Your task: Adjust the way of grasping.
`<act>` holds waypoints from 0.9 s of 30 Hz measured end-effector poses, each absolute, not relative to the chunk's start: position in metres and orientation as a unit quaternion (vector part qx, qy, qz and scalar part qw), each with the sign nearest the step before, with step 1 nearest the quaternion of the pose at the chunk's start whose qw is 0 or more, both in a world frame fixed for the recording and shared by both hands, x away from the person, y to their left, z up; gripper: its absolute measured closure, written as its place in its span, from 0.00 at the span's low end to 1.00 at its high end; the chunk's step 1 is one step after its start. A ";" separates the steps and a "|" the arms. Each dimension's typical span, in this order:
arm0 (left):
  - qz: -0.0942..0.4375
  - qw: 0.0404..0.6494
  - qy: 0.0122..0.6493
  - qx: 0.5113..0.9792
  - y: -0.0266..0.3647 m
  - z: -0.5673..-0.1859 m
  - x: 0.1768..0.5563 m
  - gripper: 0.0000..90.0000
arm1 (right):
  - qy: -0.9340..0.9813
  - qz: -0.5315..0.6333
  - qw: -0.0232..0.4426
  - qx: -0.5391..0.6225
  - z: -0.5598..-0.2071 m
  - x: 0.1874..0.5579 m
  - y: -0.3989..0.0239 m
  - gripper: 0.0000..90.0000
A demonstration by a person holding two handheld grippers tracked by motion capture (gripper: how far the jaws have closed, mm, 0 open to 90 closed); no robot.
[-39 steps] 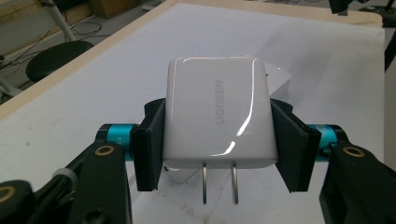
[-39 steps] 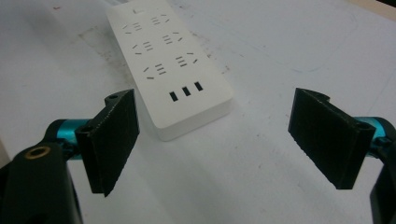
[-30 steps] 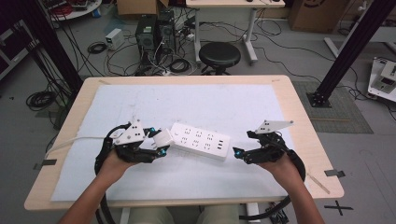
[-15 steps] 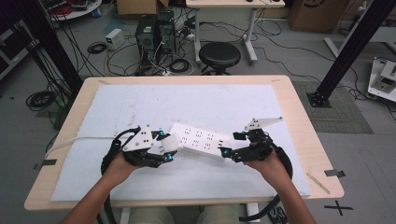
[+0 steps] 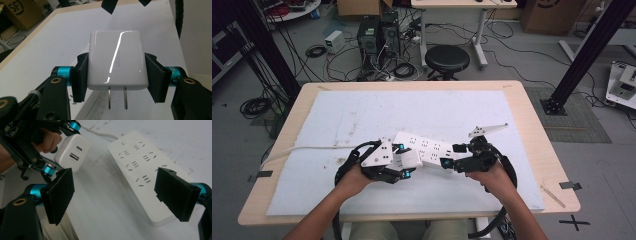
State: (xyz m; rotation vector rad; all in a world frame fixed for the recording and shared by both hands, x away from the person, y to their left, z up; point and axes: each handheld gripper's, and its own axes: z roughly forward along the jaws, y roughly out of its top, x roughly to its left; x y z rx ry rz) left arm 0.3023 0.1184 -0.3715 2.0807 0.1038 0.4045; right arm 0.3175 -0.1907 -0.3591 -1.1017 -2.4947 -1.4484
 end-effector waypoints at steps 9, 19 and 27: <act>0.158 0.490 0.031 0.856 0.107 -0.374 0.303 0.47 | -0.798 -0.476 0.075 -0.361 -0.359 0.322 -0.184 0.18; 0.158 0.494 0.025 0.855 0.101 -0.375 0.304 0.47 | -0.791 -0.476 0.122 -0.365 -0.365 0.326 -0.175 0.18; 0.156 0.498 0.017 0.853 0.095 -0.375 0.303 0.47 | -0.785 -0.472 0.177 -0.361 -0.367 0.331 -0.160 0.18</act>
